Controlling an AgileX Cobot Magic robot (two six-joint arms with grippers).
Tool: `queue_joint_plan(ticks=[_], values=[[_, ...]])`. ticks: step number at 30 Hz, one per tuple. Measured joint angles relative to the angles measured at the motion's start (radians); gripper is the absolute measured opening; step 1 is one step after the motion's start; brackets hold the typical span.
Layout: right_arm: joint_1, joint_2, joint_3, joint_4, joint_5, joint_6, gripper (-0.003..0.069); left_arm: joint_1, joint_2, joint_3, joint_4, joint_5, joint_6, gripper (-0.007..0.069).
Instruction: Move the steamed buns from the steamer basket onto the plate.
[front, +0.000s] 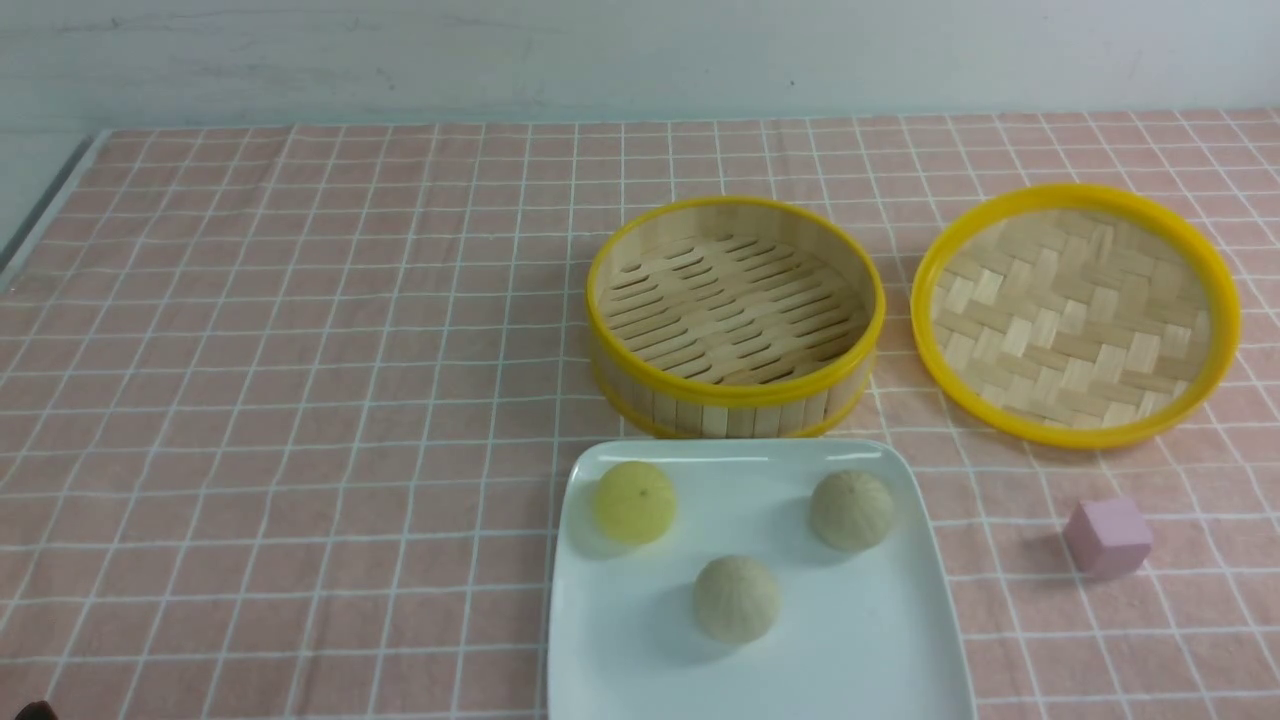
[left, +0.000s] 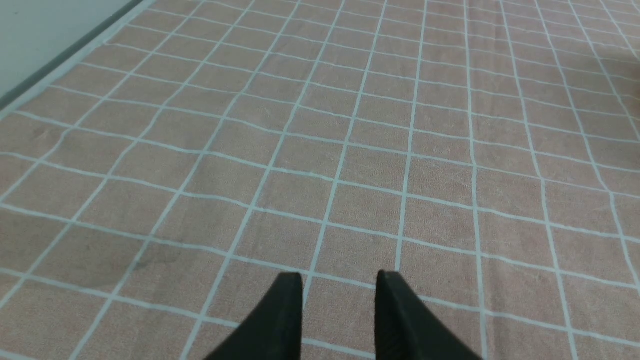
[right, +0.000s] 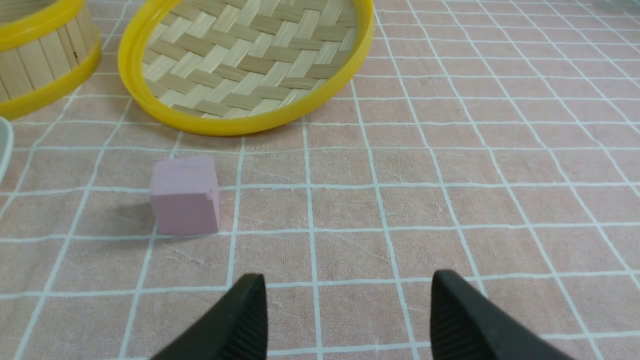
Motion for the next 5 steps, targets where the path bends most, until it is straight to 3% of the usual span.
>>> queue_joint_plan(ticks=[5], values=[[0.0, 0.0, 0.0, 0.0, 0.0, 0.0, 0.0442, 0.0, 0.0, 0.0, 0.0, 0.0, 0.0, 0.024]])
